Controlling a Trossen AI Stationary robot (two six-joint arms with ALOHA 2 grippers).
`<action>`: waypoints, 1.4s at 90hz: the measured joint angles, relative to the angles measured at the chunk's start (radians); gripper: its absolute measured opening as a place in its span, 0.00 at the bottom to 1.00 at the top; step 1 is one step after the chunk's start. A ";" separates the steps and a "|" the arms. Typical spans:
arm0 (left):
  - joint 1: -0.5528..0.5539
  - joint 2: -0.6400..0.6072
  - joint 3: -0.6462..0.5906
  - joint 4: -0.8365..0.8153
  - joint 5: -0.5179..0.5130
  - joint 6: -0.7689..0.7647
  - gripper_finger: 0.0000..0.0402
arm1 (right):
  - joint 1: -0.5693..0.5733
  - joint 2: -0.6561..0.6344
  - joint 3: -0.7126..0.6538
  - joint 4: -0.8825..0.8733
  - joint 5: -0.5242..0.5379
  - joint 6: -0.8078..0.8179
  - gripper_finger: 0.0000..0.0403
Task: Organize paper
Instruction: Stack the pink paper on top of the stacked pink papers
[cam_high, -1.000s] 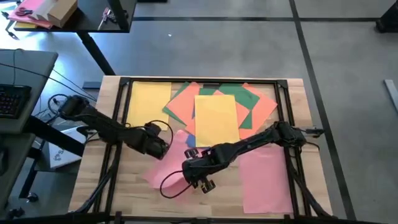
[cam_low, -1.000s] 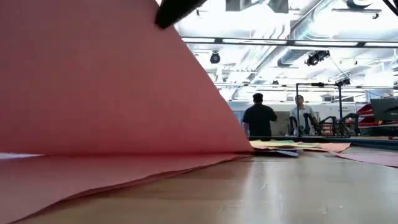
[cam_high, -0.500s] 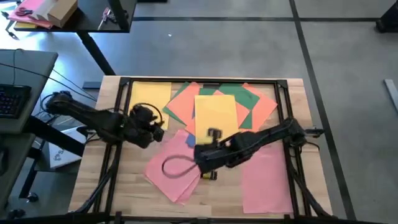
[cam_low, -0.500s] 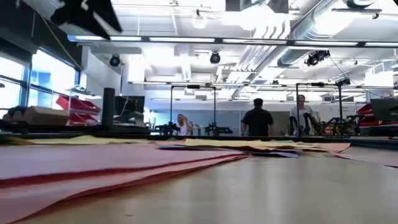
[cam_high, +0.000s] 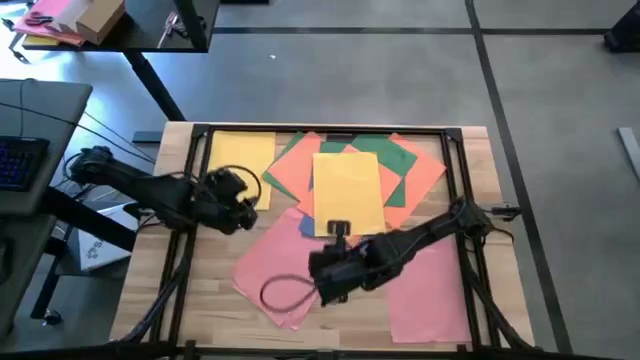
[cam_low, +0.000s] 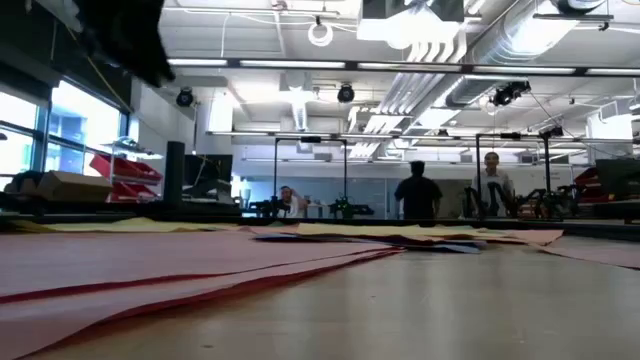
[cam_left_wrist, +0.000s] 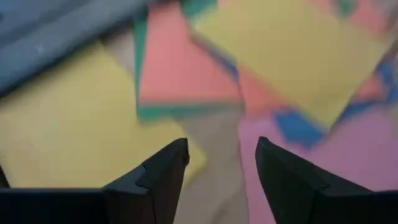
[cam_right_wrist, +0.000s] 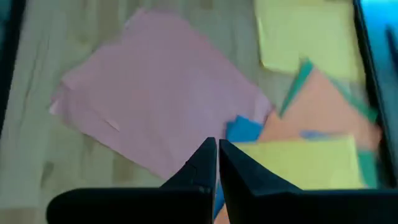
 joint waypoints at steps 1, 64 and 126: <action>-0.002 0.003 -0.009 0.000 0.014 -0.010 0.45 | 0.000 0.005 0.000 0.010 -0.006 -0.012 0.00; -0.268 0.463 -0.135 0.105 0.529 -0.034 0.45 | -0.062 0.287 0.000 0.557 -0.488 -0.659 0.47; -0.328 0.536 -0.145 0.160 0.472 -0.137 0.45 | 0.003 0.469 0.000 0.712 -0.456 -0.582 0.54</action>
